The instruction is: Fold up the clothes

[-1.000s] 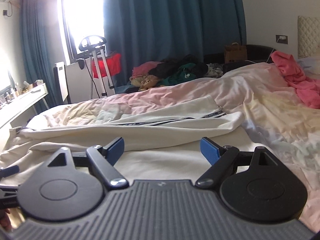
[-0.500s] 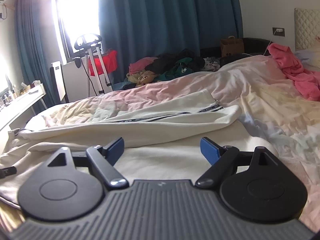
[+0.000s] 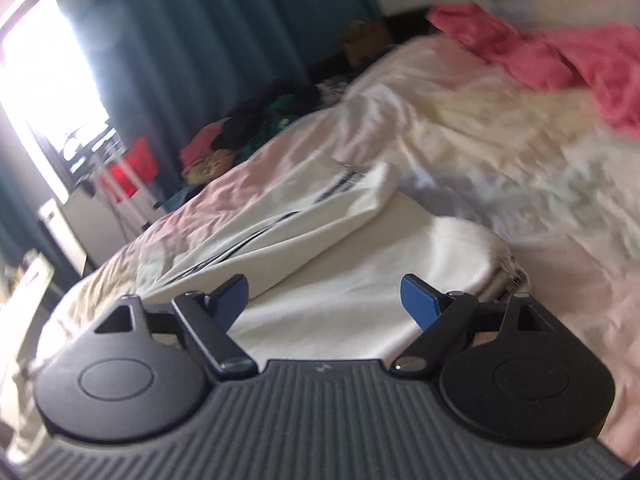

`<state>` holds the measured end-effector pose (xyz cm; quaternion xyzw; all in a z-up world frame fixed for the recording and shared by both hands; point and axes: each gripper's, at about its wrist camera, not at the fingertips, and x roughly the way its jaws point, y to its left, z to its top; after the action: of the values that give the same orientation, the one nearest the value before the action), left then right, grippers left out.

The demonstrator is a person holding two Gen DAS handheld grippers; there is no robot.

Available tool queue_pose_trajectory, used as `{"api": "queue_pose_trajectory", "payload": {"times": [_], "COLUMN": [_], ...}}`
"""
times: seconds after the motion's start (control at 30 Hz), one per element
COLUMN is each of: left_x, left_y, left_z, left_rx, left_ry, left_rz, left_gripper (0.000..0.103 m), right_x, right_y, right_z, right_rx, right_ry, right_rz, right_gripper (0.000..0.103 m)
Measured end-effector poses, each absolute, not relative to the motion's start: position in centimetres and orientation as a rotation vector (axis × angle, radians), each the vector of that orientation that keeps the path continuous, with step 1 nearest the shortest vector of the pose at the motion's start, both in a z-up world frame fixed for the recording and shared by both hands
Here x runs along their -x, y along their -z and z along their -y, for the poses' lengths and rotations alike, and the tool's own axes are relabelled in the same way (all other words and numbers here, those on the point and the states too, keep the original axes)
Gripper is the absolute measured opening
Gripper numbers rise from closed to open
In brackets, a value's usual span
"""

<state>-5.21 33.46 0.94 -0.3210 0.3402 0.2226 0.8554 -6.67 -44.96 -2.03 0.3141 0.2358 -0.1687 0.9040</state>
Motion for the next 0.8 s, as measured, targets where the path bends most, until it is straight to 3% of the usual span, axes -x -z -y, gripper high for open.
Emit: {"api": "queue_pose_trajectory", "payload": {"times": [0.3,0.53,0.57,0.63,0.7,0.8], "left_x": [8.0,7.5,7.4,6.6,6.4,6.3], "left_y": [3.6,4.5,4.7,5.2,5.8,6.5], "left_z": [-39.4,-38.3,-38.1,-37.5,-37.4,-37.8], "left_rx": [1.187,1.234,1.228,1.211,1.235,1.272], "left_ry": [-0.450,-0.336,-0.338,-0.342,-0.341,-0.345], "left_rz": [-0.672,-0.676,-0.690,-0.733,-0.741,-0.731], "left_gripper": [0.092,0.082,0.079,0.071,0.064,0.049], "right_x": [10.0,11.5,11.2,10.6,10.0,9.0], "right_y": [6.0,8.5,8.9,9.8,10.7,11.5], "right_z": [51.5,53.8,53.8,53.9,54.0,53.9], "right_rx": [-0.807,-0.968,-0.994,-1.046,-1.098,-1.130], "right_ry": [0.518,0.580,0.561,0.523,0.484,0.444], "right_rz": [-0.512,-0.500,-0.507,-0.520,-0.533,-0.554], "right_gripper": [0.084,0.084,0.084,0.072,0.066,0.065]}}
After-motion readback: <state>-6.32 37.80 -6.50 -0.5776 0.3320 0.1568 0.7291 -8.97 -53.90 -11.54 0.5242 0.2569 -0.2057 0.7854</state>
